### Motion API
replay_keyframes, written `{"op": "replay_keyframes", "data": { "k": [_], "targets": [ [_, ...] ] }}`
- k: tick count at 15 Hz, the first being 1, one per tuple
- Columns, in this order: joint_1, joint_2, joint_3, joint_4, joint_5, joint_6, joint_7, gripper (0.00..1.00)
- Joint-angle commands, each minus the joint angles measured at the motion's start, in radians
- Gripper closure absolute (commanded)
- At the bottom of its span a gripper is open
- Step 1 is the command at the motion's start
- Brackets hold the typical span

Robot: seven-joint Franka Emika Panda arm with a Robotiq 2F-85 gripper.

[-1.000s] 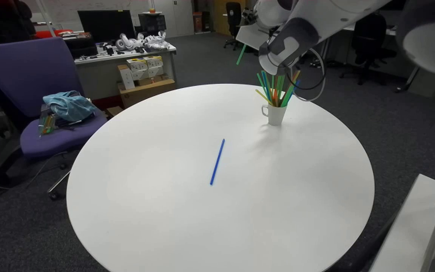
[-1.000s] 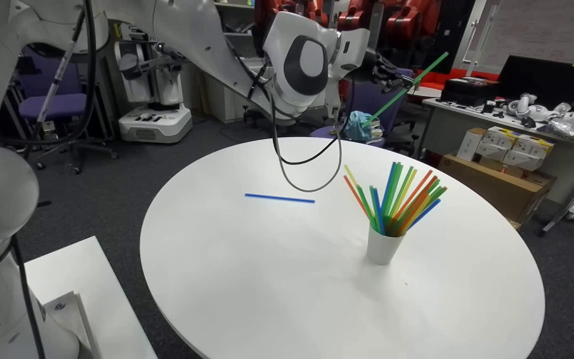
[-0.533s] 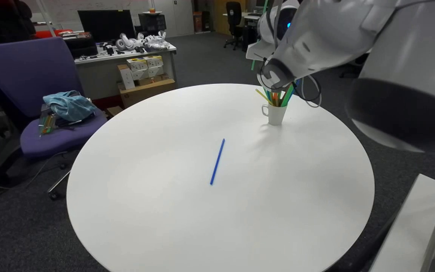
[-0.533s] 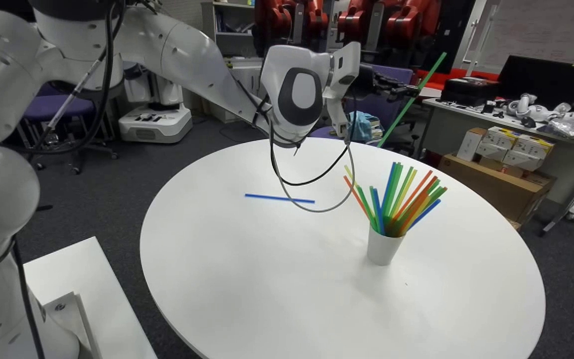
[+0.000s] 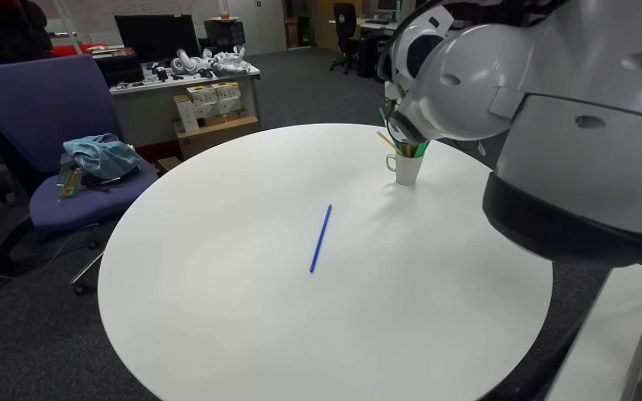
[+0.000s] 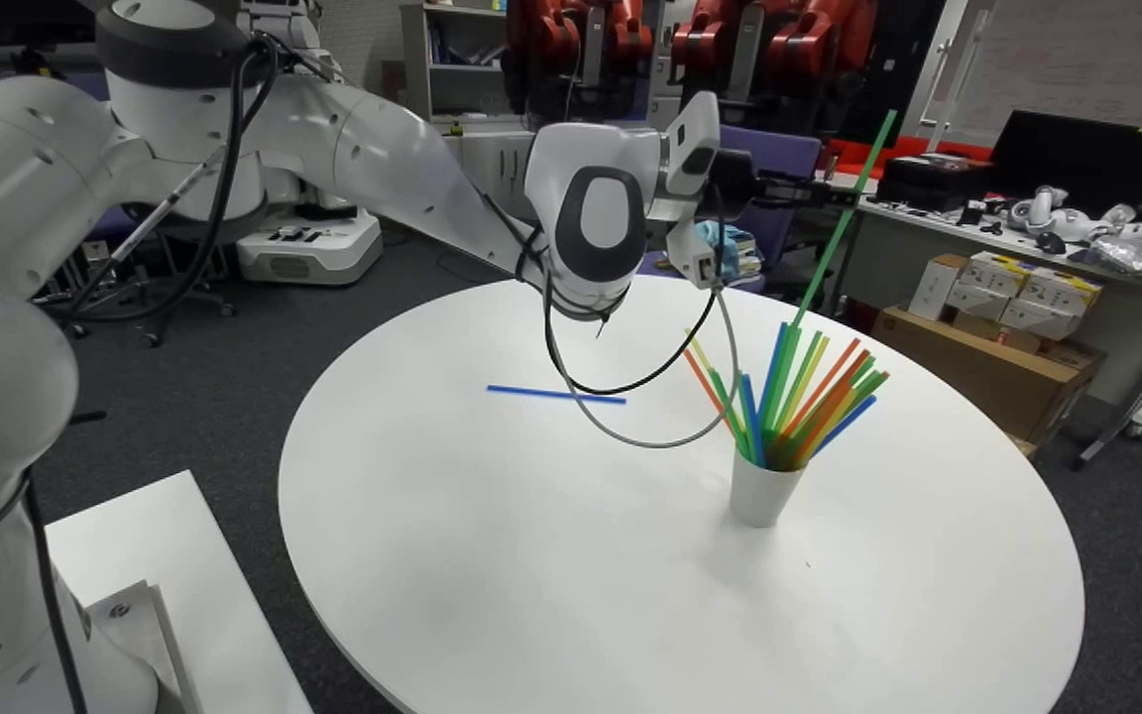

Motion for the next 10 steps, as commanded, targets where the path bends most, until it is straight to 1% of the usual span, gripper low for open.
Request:
{"op": "replay_keyframes", "data": {
  "k": [1,10],
  "targets": [
    [0.011,0.053,-0.035,-0.011,-0.006,0.000,-0.013,1.00],
    [0.033,0.131,0.013,-0.025,-0.012,0.000,-0.005,1.00]
  ]
}}
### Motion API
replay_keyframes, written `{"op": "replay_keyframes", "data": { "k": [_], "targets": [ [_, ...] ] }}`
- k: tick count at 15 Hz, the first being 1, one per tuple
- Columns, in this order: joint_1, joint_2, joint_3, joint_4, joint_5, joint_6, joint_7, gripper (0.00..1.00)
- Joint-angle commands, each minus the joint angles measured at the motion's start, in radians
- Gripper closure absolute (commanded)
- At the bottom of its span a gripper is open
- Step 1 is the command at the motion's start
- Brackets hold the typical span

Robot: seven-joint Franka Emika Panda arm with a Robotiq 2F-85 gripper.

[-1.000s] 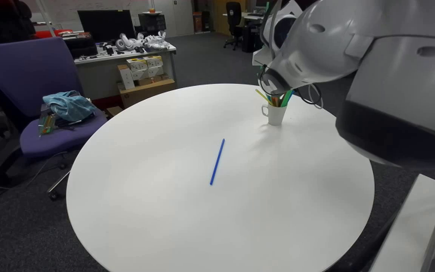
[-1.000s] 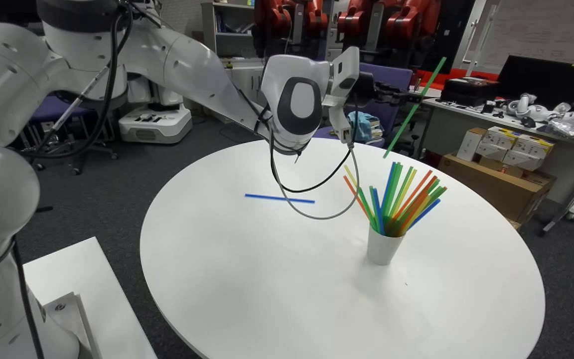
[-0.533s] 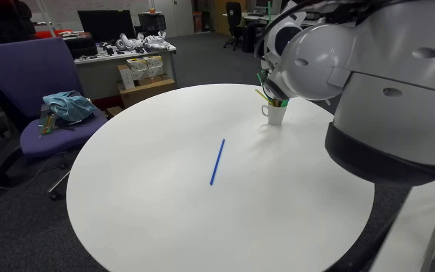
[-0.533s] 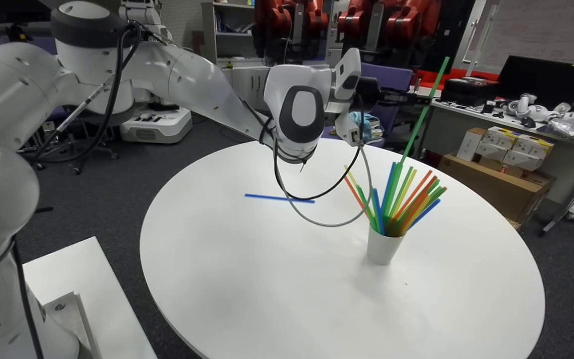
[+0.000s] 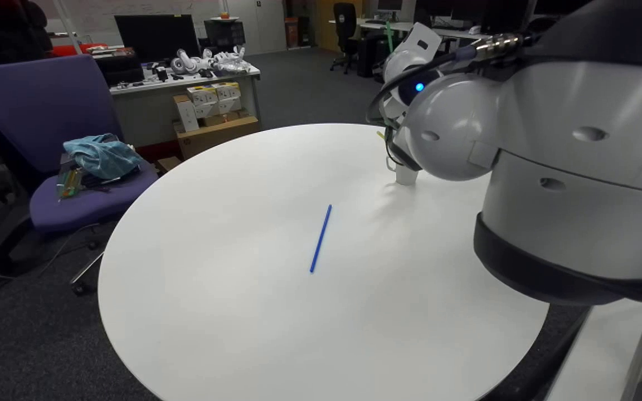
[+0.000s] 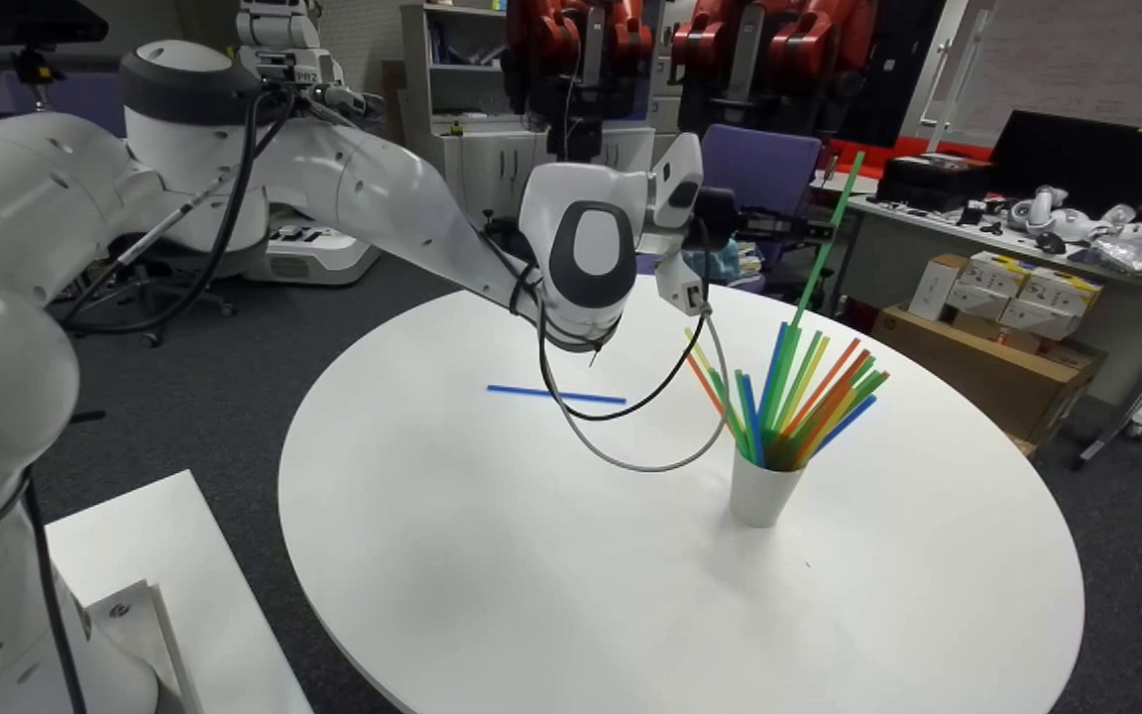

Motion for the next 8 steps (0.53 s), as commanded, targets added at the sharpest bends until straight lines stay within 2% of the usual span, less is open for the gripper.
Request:
{"op": "replay_keyframes", "data": {
  "k": [1,8],
  "targets": [
    [0.022,0.036,0.001,-0.027,-0.009,0.000,-0.003,1.00],
    [0.030,0.092,0.030,-0.030,-0.001,0.000,0.010,1.00]
  ]
}}
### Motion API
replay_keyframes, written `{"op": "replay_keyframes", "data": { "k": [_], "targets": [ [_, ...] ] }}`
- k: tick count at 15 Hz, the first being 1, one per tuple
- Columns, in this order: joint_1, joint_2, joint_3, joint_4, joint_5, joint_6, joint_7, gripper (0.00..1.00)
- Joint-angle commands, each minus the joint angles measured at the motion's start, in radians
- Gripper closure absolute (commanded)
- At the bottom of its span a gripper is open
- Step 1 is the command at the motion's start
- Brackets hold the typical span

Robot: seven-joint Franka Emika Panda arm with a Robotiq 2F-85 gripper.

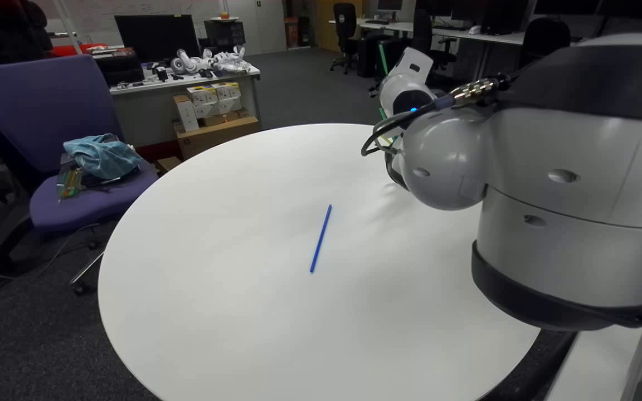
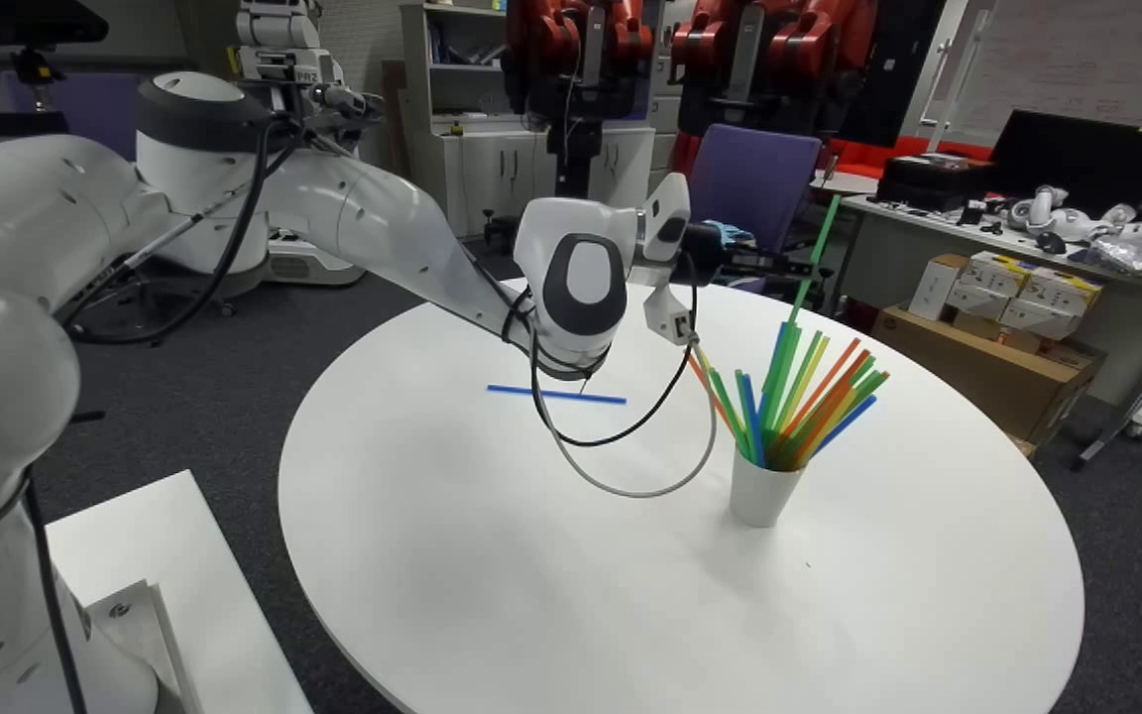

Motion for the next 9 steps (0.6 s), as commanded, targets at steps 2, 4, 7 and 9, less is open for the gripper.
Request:
{"op": "replay_keyframes", "data": {
  "k": [2,4,7,9],
  "targets": [
    [0.025,0.050,-0.011,-0.026,0.007,0.000,0.018,1.00],
    [0.035,0.028,-0.036,-0.014,0.075,0.000,-0.073,1.00],
    [0.056,0.040,-0.078,-0.004,0.146,0.000,-0.133,1.00],
    [0.067,0.040,-0.102,0.000,0.180,0.000,-0.166,1.00]
  ]
}}
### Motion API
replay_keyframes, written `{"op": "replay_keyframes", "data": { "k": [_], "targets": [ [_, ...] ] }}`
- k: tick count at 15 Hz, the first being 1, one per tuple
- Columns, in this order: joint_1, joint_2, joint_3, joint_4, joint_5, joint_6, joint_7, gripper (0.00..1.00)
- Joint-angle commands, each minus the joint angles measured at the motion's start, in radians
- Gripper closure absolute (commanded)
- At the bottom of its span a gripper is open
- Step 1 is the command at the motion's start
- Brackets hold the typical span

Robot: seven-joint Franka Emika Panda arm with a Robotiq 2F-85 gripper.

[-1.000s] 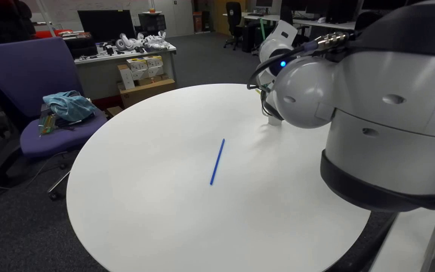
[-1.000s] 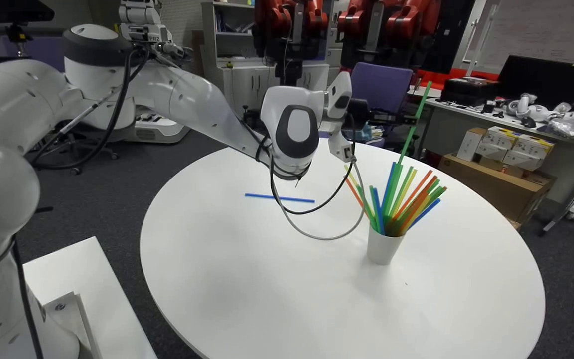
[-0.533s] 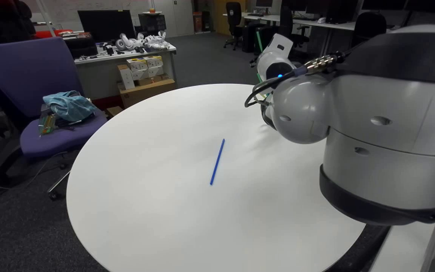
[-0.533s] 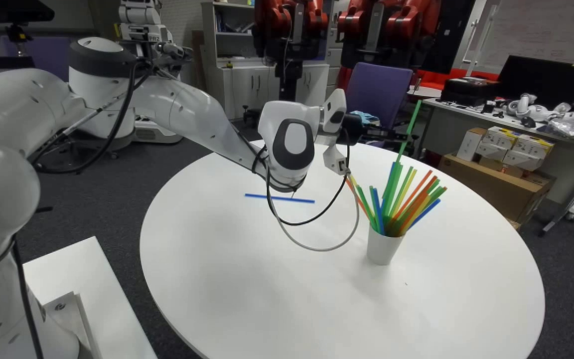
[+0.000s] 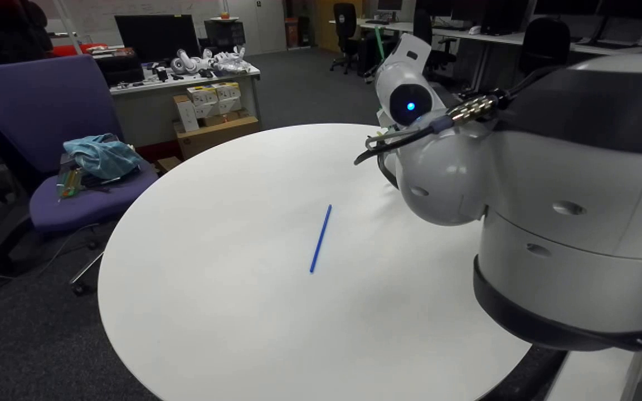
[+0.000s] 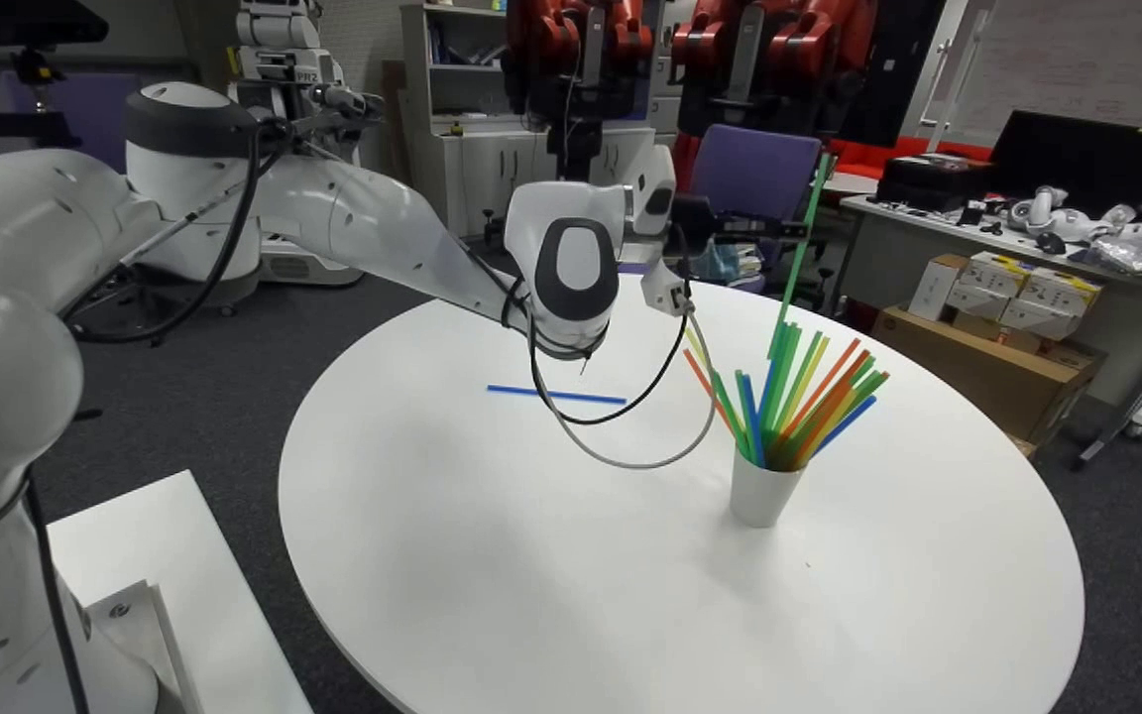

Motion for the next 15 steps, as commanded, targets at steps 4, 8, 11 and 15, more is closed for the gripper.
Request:
{"op": "replay_keyframes", "data": {
  "k": [4,8,11,15],
  "targets": [
    [0.031,-0.003,-0.029,-0.020,0.109,0.000,-0.089,1.00],
    [0.001,-0.105,0.105,-0.046,0.112,-0.050,0.003,1.00],
    [-0.020,-0.086,0.125,-0.047,0.132,-0.071,0.070,1.00],
    [-0.037,-0.067,0.114,-0.046,0.144,-0.061,0.123,1.00]
  ]
}}
